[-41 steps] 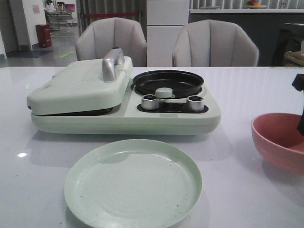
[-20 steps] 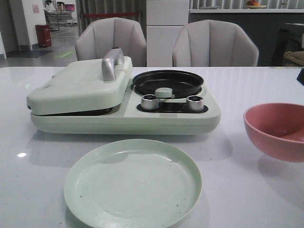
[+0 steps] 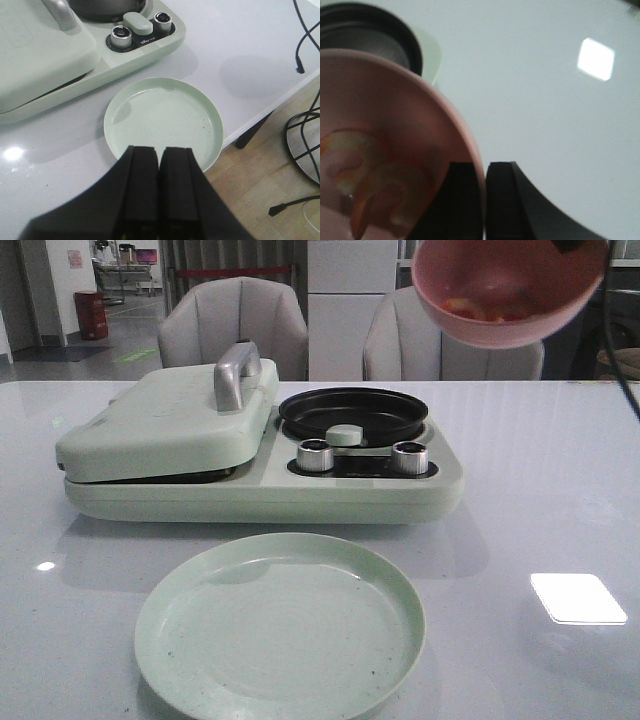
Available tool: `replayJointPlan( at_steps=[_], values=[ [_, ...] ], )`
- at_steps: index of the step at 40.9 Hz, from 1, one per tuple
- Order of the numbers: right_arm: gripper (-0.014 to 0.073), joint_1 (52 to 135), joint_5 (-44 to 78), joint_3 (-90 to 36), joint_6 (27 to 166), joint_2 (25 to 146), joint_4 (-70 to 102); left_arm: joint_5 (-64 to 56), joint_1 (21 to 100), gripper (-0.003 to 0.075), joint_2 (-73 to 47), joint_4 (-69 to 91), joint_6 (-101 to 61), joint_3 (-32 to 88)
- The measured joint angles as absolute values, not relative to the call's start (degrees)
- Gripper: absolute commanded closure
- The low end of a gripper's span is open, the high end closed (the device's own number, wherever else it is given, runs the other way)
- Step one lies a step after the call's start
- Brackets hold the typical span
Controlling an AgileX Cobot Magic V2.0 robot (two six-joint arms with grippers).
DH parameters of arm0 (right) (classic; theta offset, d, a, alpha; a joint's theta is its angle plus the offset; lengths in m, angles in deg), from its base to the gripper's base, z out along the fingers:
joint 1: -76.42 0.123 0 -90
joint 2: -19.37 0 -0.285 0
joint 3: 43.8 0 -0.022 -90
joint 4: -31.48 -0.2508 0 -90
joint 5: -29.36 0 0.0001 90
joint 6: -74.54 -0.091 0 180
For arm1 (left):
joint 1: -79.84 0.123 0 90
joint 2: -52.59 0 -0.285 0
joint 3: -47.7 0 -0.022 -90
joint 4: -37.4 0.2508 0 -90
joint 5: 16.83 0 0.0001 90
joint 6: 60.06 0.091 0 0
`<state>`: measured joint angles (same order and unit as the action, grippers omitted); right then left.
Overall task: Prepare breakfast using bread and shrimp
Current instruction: 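Tilt the pink bowl over the black pan to pour the shrimp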
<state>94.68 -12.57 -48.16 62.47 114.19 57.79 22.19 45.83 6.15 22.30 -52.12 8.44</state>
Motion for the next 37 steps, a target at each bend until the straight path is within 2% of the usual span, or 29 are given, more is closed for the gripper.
replayJointPlan(
  at_steps=[7, 17, 29, 37],
  values=[
    [0.0549, 103.58, -16.4, -54.73, 46.62, 120.86, 82.61, 22.19, 45.83, 0.0619, 6.15, 22.3, -52.12, 8.44],
    [0.0549, 112.79, -23.71, -60.65, 36.62, 131.67, 108.32, 22.19, 45.83, 0.0619, 6.15, 22.3, -52.12, 8.44],
    [0.0549, 118.09, -30.32, -63.87, 35.22, 141.67, 126.88, 22.19, 45.83, 0.0619, 6.15, 23.11, -52.12, 8.44],
    [0.0549, 118.34, -33.16, -67.04, 35.36, 143.22, 128.79, 22.19, 45.83, 0.0619, 6.15, 24.48, -52.12, 8.44]
  ],
)
